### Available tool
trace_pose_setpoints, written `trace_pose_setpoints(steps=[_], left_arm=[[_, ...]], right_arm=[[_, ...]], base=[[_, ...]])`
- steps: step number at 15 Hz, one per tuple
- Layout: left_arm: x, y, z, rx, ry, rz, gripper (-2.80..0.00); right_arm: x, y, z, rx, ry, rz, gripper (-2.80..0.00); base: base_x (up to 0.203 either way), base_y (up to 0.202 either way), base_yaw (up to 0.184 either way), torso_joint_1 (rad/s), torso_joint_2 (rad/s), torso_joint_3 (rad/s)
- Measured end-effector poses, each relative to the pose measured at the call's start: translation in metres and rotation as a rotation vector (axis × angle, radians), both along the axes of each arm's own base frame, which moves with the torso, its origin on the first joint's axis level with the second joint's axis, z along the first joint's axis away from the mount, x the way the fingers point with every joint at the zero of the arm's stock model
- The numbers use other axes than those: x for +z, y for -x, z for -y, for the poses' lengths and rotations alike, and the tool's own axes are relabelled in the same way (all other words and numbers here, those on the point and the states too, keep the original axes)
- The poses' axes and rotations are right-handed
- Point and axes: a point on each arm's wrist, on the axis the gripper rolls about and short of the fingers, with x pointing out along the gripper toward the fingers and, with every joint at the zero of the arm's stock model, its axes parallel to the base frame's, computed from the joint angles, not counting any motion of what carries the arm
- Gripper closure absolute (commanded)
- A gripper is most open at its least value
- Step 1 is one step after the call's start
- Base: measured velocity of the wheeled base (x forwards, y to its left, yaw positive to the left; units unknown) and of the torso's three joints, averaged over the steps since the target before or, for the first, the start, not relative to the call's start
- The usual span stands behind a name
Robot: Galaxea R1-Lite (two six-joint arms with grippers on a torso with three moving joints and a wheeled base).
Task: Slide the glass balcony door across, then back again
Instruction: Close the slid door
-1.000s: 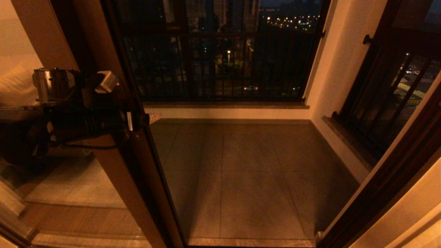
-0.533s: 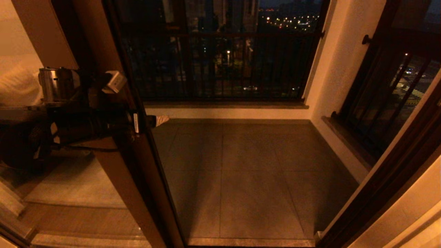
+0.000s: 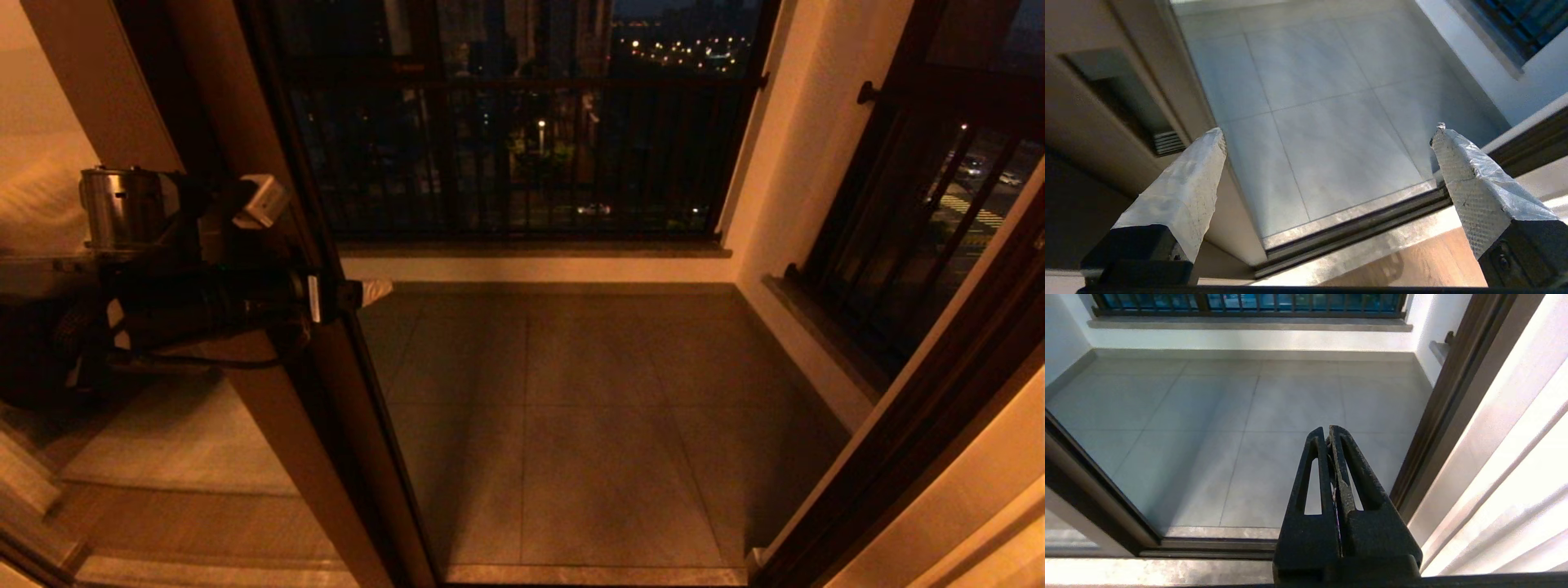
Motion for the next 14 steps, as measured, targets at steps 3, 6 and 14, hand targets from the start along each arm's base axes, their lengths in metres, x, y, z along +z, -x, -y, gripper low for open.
trace_pose_setpoints(steps=[3, 6, 14], left_arm=[[0.002, -0.002, -0.005, 0.019, 0.000, 0.008, -2.80], [0.002, -0.004, -0.009, 0.045, -0.017, 0.012, -2.80], [-0.005, -0.019, -0.008, 0.073, -0.031, -0.001, -2.80]], right_arm=[[0.000, 0.000, 0.000, 0.000, 0.000, 0.000, 0.00], [0.000, 0.000, 0.000, 0.000, 0.000, 0.000, 0.00], [0.000, 0.000, 0.000, 0.000, 0.000, 0.000, 0.00]], base=[[0.000, 0.000, 0.000, 0.000, 0.00, 0.000], [0.000, 0.000, 0.000, 0.000, 0.00, 0.000], [0.000, 0.000, 0.000, 0.000, 0.00, 0.000]])
